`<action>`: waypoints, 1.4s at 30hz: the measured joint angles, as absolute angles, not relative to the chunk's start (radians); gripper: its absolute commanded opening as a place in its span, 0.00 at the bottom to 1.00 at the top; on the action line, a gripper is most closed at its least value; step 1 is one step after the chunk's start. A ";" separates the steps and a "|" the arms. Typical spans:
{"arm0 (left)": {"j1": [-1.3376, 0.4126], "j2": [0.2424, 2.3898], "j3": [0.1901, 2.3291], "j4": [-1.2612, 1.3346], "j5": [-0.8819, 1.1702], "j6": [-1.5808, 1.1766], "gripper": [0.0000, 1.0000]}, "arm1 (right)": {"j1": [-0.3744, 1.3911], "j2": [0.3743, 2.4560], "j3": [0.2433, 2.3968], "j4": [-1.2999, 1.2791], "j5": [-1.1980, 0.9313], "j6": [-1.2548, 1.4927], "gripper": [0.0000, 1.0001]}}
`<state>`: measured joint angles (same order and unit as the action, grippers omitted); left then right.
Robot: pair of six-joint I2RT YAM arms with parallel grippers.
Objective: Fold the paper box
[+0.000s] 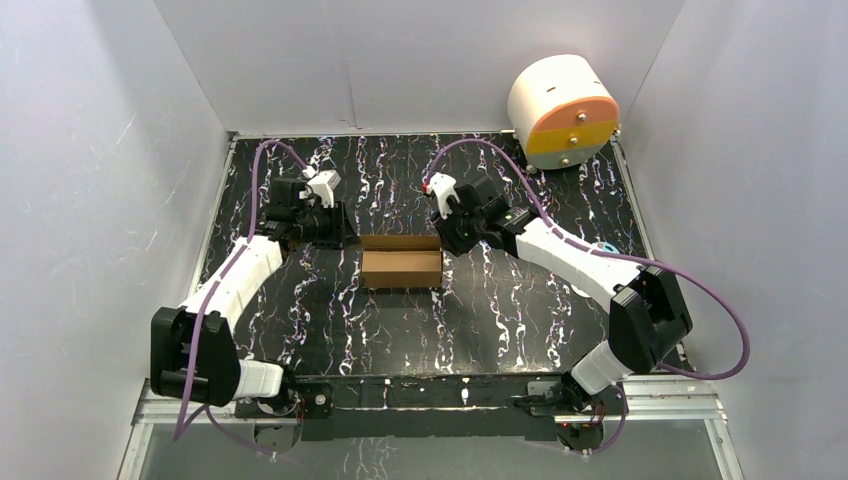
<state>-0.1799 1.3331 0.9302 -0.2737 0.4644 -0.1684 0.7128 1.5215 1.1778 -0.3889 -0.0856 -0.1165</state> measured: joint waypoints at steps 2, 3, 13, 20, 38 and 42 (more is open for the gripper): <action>-0.188 1.333 0.930 -0.273 0.469 -0.176 0.27 | 0.713 1.527 1.178 -0.389 -0.090 -0.108 0.27; -0.193 1.333 0.930 -0.273 0.472 -0.181 0.26 | 0.713 1.527 1.178 -0.390 -0.093 -0.104 0.27; -0.263 1.298 0.930 -0.273 0.445 -0.244 0.20 | 0.713 1.527 1.178 -0.405 -0.105 -0.005 0.21; -0.295 1.273 0.924 -0.270 0.391 -0.301 0.17 | 0.705 1.527 1.178 -0.418 -0.105 0.093 0.21; -0.318 1.261 0.868 -0.255 0.305 -0.387 0.16 | 0.701 1.565 1.229 -0.466 -0.107 0.257 0.21; -0.323 1.253 0.860 -0.253 0.291 -0.390 0.17 | 0.701 1.581 1.248 -0.476 -0.107 0.278 0.23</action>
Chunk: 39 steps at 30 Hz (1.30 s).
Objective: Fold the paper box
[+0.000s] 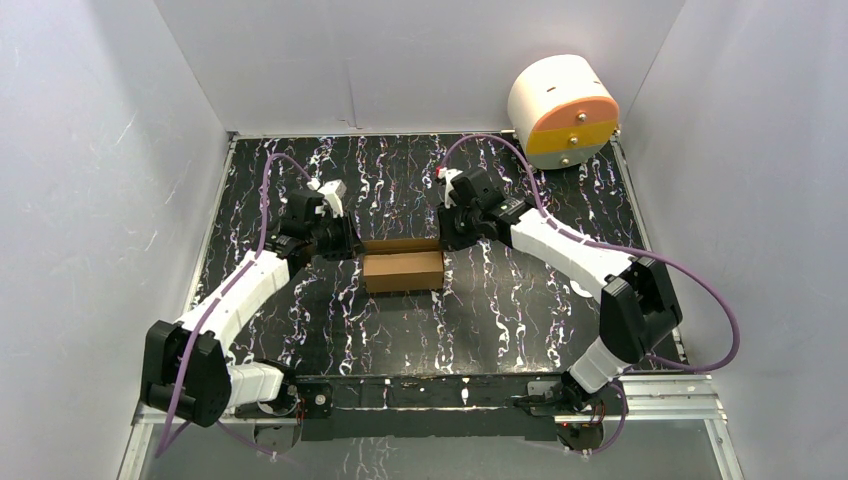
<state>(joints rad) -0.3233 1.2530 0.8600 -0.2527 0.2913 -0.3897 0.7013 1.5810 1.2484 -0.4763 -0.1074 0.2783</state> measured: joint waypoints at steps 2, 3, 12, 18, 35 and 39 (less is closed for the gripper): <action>-0.325 1.251 0.857 -0.250 0.280 -0.390 0.17 | 0.700 1.594 1.262 -0.480 -0.108 0.289 0.29; -0.326 1.249 0.857 -0.249 0.275 -0.390 0.17 | 0.700 1.597 1.265 -0.480 -0.108 0.291 0.31; -0.338 1.221 0.841 -0.247 0.248 -0.390 0.17 | 0.701 1.600 1.270 -0.471 -0.106 0.301 0.30; -0.340 1.206 0.828 -0.243 0.242 -0.393 0.17 | 0.702 1.600 1.270 -0.470 -0.091 0.308 0.37; -0.344 1.200 0.823 -0.246 0.228 -0.397 0.17 | 0.702 1.584 1.241 -0.481 -0.005 0.284 0.24; -0.344 1.196 0.823 -0.254 0.224 -0.399 0.17 | 0.702 1.564 1.241 -0.497 0.000 0.285 0.17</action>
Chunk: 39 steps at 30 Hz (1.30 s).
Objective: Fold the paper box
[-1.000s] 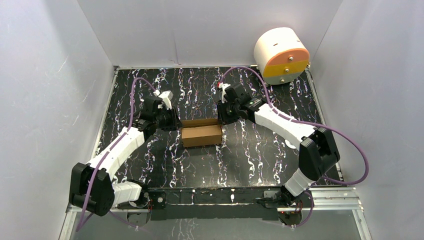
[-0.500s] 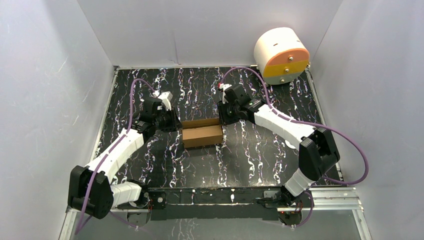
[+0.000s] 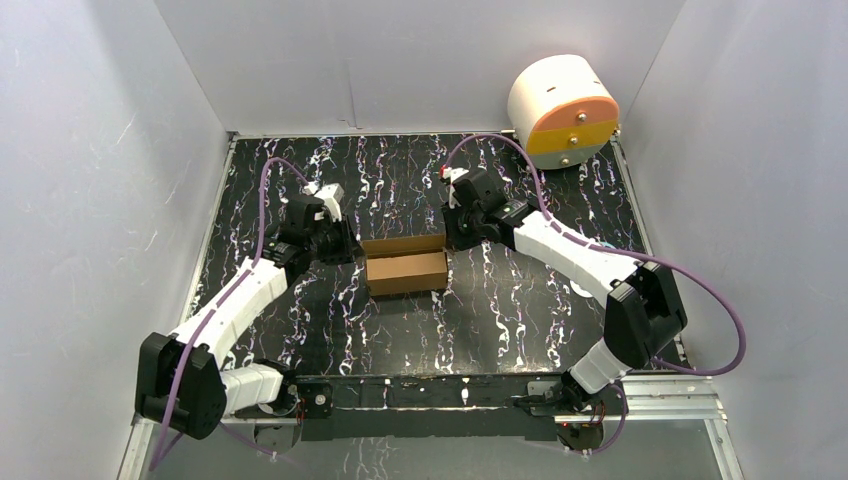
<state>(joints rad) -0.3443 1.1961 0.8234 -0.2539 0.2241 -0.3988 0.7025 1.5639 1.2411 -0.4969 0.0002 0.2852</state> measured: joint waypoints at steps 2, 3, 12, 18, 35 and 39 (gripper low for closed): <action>-0.344 1.192 0.823 -0.257 0.225 -0.405 0.17 | 0.702 1.557 1.241 -0.500 -0.002 0.289 0.14; -0.344 1.190 0.823 -0.258 0.226 -0.408 0.17 | 0.702 1.557 1.241 -0.500 -0.005 0.292 0.13; -0.360 1.184 0.823 -0.253 0.246 -0.461 0.16 | 0.702 1.558 1.241 -0.508 -0.041 0.364 0.10; -0.372 1.184 0.803 -0.239 0.245 -0.477 0.16 | 0.702 1.560 1.241 -0.507 -0.049 0.405 0.10; -0.377 1.184 0.789 -0.240 0.225 -0.476 0.16 | 0.702 1.559 1.200 -0.438 -0.049 0.476 0.14; -0.377 1.183 0.789 -0.241 0.223 -0.472 0.15 | 0.704 1.559 1.199 -0.437 -0.047 0.483 0.14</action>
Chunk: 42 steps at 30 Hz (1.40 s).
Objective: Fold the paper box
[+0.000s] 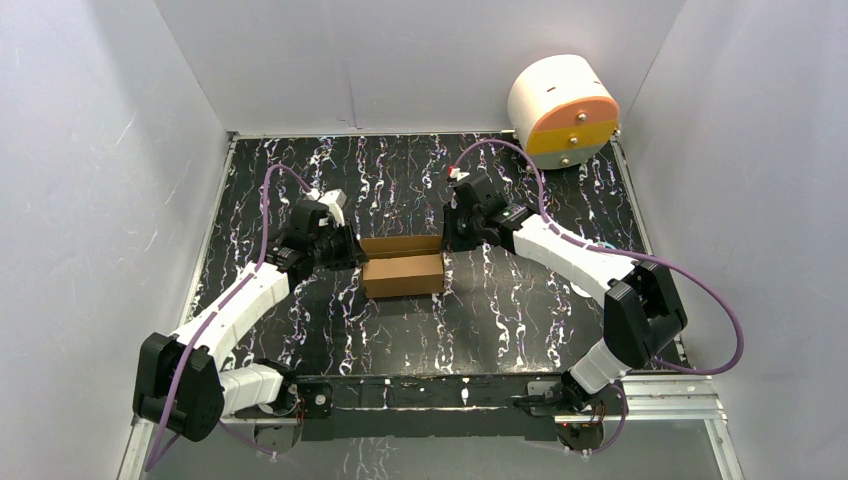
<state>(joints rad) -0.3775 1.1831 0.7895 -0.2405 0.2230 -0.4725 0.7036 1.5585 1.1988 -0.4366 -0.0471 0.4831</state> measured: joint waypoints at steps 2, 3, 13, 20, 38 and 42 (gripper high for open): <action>-0.377 1.182 0.789 -0.244 0.217 -0.468 0.15 | 0.706 1.559 1.195 -0.430 -0.042 0.485 0.13; -0.377 1.181 0.789 -0.247 0.214 -0.465 0.15 | 0.707 1.559 1.193 -0.428 -0.039 0.487 0.13; -0.382 1.169 0.801 -0.295 0.181 -0.434 0.12 | 0.723 1.550 1.157 -0.397 -0.023 0.487 0.12; -0.382 1.158 0.810 -0.312 0.175 -0.430 0.10 | 0.734 1.542 1.148 -0.390 -0.005 0.486 0.12; -0.384 1.150 0.829 -0.319 0.168 -0.447 0.32 | 0.736 1.542 1.148 -0.389 -0.002 0.471 0.12; -0.392 1.150 0.834 -0.307 0.170 -0.455 0.32 | 0.736 1.542 1.148 -0.389 -0.002 0.471 0.12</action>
<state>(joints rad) -0.3916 1.1503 0.8345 -0.3069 0.1703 -0.4545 0.7364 1.5417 1.1477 -0.3893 -0.0021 0.4713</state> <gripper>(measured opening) 0.326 0.130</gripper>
